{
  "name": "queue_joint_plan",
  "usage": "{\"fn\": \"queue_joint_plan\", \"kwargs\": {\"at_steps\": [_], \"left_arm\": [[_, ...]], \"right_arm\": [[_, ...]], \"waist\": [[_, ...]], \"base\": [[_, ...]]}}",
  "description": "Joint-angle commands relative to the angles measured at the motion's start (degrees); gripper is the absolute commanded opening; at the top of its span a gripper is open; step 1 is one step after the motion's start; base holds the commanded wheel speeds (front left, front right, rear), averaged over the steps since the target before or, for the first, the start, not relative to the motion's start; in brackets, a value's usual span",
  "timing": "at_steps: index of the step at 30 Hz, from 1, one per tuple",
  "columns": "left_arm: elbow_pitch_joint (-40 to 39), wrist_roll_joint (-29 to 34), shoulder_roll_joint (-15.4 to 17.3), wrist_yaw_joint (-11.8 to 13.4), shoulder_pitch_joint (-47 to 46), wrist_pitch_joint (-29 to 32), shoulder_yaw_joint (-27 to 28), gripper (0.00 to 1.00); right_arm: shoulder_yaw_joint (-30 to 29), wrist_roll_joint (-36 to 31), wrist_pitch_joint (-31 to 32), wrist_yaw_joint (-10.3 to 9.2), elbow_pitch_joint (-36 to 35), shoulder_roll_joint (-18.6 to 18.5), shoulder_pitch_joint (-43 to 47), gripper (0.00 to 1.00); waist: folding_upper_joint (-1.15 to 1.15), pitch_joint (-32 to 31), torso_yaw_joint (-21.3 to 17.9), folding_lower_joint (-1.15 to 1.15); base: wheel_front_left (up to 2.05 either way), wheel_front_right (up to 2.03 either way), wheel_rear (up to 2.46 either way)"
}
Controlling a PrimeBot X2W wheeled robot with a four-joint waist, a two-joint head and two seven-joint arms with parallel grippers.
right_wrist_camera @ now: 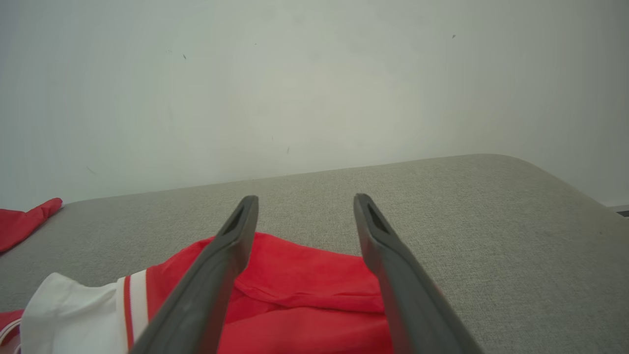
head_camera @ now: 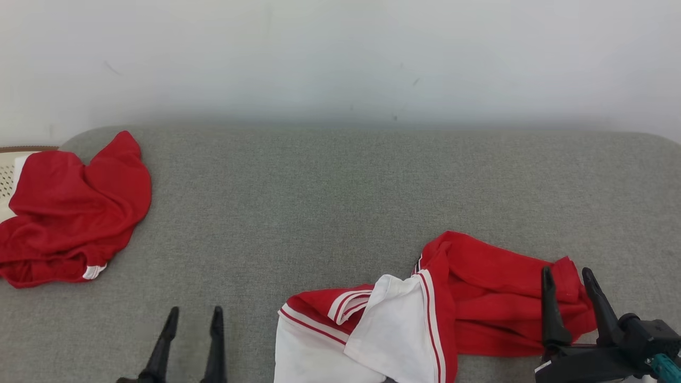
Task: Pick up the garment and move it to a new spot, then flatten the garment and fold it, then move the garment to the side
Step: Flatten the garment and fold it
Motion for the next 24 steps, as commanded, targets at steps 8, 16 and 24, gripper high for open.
{"fn": "queue_joint_plan", "kwargs": {"at_steps": [8, 16, 24], "left_arm": [[4.9, 1.2, 0.0, -7.3, -6.7, -0.2, -8.2, 1.00], [13.2, 1.2, 0.4, -10.2, -12.9, -0.2, -17.3, 1.00], [21.8, 0.0, 2.1, -10.6, -19.8, 0.9, -22.2, 1.00]], "right_arm": [[1.2, 0.3, -1.1, 0.03, 1.6, 0.5, -2.2, 1.00], [2.0, 0.9, -2.1, 0.03, 3.1, 1.0, -3.2, 1.00], [3.1, 1.0, -2.6, 0.03, 4.2, 1.4, -4.7, 1.00]], "waist": [[0.00, 0.8, -3.0, 0.00], [0.00, 1.9, -7.6, 0.00], [0.00, 3.4, -11.6, 0.00]], "base": [[0.00, 0.00, 0.00], [0.00, 0.00, 0.00], [0.00, 0.00, 0.00]]}}
